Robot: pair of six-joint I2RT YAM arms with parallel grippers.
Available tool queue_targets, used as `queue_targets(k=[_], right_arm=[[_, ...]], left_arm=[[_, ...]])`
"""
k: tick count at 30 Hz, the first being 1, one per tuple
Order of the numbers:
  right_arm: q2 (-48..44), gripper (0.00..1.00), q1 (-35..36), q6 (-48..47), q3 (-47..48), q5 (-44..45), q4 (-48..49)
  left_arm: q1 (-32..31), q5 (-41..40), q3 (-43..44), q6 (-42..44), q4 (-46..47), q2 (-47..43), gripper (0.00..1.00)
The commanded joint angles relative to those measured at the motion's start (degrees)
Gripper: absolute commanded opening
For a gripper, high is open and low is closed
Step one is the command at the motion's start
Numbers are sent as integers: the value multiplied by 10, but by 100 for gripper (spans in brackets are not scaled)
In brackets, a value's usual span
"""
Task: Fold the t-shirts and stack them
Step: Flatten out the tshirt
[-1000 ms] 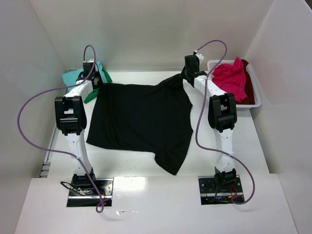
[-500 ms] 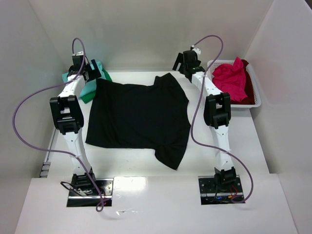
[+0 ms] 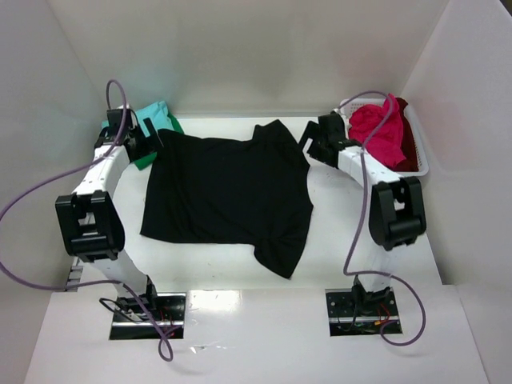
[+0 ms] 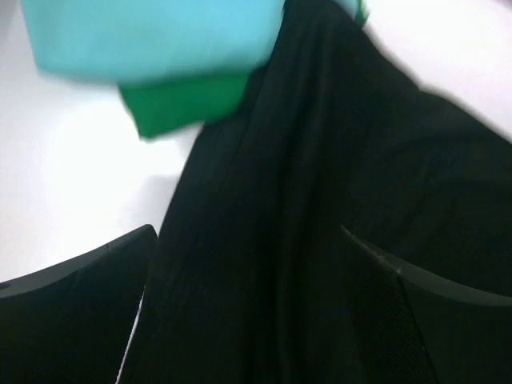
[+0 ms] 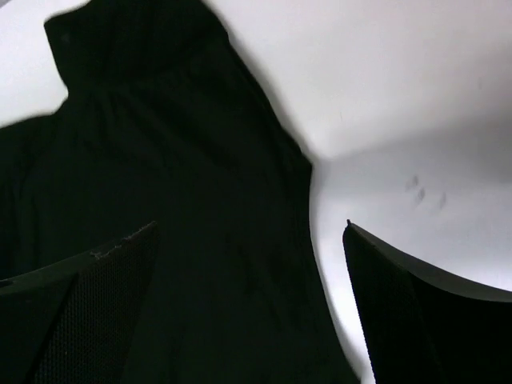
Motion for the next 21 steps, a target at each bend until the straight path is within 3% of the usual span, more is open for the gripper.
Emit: queue_targets(k=[1,7,11,17,21], right_arm=[[-83,100,2,48,-81,-27,1],[-163,100,9,48,-168,-27,-27],[-177,94,9,29,-181,-27,-33],[-113,75,9,-19,-173,-41,-59],[-81,69,14,-44,-155,-41,-59]], left_arm=[[1,25,-65,-25,-52,-36,100],[6,39,-152,-57,-75,-100,100],[6,39,-178,-63,-90,-121,98],[6,30,-183,-58,-115,-121,91],[6,-9,-178,-52,-122,-116,88]])
